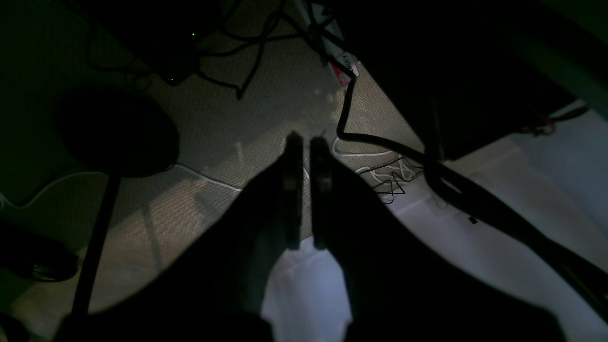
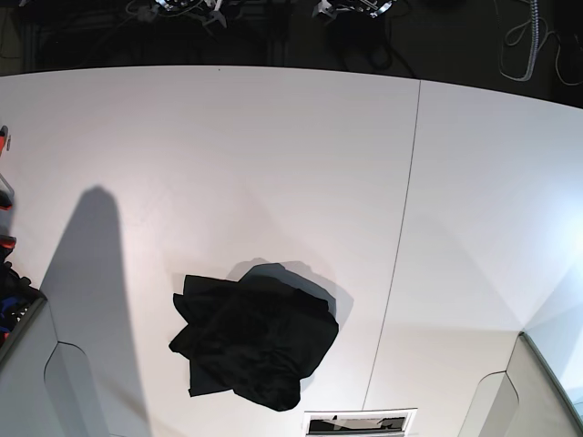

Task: Layout the t-shirt on the table in an organized manner, then fold the t-shirt properly

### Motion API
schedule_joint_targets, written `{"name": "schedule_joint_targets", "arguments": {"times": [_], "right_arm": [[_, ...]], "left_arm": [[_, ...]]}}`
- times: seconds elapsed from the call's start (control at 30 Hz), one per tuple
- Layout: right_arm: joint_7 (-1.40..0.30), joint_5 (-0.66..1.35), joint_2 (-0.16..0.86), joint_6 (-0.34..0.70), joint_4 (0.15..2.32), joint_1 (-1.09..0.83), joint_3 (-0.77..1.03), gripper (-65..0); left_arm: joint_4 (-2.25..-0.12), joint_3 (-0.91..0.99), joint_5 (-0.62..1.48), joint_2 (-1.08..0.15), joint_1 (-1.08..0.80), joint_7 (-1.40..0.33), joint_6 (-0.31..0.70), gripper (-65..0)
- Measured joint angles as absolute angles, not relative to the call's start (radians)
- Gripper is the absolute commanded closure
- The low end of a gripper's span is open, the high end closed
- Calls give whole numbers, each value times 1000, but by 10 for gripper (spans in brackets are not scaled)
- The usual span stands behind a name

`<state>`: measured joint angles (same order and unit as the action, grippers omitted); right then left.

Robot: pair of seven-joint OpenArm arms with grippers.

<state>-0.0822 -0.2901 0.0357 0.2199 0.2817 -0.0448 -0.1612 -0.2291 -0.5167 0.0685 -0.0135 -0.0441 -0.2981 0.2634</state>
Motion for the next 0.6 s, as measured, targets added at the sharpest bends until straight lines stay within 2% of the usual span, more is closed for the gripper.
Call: {"name": "schedule_joint_targets", "arguments": {"times": [0.07,0.1,0.43,0.5,0.6], "right_arm": [[-82,-311,36,220,282,-45,-161,-94],[-82,-311,36,220,282,-44,-161,-82],[-7,-311,39,221,282,-47,-161,-83],[-7,-310,54,256,282,-47,-161,-83],[-4,-308,93,314,284,-59,-161,-83]], "left_arm": [[-229,-517,68,-14,-44,-299,263,-30],[-229,-517,68,-14,-44,-298,263,-30],[-236,-517,60,-14,-45,-178,264,-28],[-237,-517,31,-16,-50,-175,266,-24],[-239,-517,28,-33,-71,-172,335,-15]]}}
